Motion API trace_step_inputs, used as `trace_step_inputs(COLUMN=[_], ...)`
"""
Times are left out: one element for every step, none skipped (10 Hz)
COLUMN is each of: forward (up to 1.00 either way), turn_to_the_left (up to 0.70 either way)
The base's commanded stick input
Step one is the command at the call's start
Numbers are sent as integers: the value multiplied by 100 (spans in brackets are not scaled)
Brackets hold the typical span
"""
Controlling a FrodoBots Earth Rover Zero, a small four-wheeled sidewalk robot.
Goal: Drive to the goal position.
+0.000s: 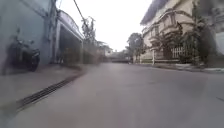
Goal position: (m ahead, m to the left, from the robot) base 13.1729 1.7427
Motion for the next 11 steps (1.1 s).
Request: trace_step_inputs(forward=[100, 100, 100, 100, 100, 100, 100, 100, 100, 100, 100], turn_to_the_left=[0, 0, 0, 0, 0, 0, 0, 0, 0, 0, 0])
